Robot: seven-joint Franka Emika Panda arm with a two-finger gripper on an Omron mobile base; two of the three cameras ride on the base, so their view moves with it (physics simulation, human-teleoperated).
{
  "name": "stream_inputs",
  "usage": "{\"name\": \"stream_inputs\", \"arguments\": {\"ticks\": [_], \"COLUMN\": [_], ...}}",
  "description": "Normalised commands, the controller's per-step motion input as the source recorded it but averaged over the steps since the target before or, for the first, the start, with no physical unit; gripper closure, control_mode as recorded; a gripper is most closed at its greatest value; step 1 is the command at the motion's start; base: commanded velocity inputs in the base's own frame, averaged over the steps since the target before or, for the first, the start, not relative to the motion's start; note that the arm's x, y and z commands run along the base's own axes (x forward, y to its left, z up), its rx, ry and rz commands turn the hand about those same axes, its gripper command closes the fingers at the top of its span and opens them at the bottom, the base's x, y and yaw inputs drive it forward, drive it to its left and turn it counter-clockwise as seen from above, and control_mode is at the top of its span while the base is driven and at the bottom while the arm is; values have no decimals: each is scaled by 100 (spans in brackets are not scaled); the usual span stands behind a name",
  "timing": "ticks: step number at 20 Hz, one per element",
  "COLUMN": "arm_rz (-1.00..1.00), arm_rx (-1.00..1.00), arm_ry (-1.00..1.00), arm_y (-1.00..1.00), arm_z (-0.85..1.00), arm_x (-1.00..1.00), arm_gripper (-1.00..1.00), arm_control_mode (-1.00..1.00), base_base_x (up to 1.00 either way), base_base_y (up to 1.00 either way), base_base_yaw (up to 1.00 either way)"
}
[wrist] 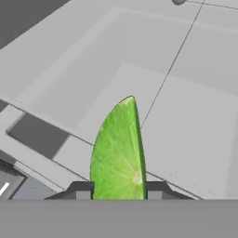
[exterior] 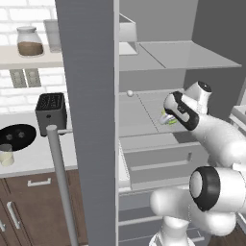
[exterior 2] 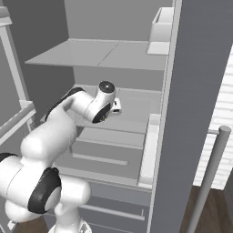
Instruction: Grab a lemon wedge from the fridge and one ice cube from the ice bowl, and put them in the glass of lemonade.
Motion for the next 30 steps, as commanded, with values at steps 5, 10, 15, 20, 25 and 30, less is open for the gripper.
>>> {"name": "stream_inputs", "arguments": {"ticks": [5,10,15,20,25,30], "arm_rz": [0,-6,-8,-6,-1,0], "arm_rx": [-3,-2,-6,-6,-1,0], "arm_ry": [5,2,0,0,0,-1], "arm_y": [0,0,3,8,0,17], "arm_z": [93,43,53,58,48,13], "arm_x": [-95,-100,-100,-99,-95,-65], "arm_gripper": [100,100,100,100,100,100], "arm_control_mode": [-100,-100,-100,-100,-100,-100], "base_base_x": [0,0,0,0,0,0], "base_base_y": [0,0,0,0,0,0], "base_base_yaw": [0,0,0,0,0,0]}}
